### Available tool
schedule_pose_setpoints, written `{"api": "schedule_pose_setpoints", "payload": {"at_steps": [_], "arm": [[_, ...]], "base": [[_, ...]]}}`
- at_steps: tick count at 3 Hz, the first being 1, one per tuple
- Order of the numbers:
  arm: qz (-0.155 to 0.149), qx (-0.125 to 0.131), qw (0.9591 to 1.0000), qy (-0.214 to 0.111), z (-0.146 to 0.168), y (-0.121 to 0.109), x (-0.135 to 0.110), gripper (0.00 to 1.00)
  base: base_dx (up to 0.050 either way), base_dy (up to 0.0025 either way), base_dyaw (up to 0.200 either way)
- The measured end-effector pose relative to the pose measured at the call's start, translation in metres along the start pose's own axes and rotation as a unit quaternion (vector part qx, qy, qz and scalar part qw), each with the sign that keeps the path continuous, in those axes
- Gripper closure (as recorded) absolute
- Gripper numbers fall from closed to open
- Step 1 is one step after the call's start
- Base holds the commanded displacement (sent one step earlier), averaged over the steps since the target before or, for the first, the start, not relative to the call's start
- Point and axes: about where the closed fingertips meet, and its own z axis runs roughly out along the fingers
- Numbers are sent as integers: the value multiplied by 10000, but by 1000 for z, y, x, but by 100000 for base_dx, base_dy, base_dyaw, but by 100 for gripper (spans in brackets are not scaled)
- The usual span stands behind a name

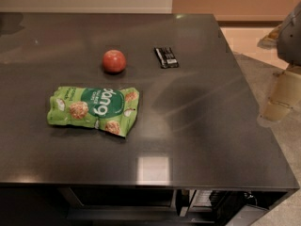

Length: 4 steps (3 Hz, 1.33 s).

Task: Move green rice chip bag near rxbar chocolate

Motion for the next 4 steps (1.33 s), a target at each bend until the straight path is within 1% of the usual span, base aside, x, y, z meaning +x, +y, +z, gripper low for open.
{"api": "schedule_pose_setpoints", "payload": {"at_steps": [1,2,3,4], "arm": [[0,3,10000,-1,0,0,0,0],[0,4,10000,-1,0,0,0,0],[-133,-115,9996,-208,3,6,-29,0],[-292,-242,9984,-426,8,13,-71,0]], "base": [[0,1,9695],[0,0,0],[0,0,0],[0,0,0]]}}
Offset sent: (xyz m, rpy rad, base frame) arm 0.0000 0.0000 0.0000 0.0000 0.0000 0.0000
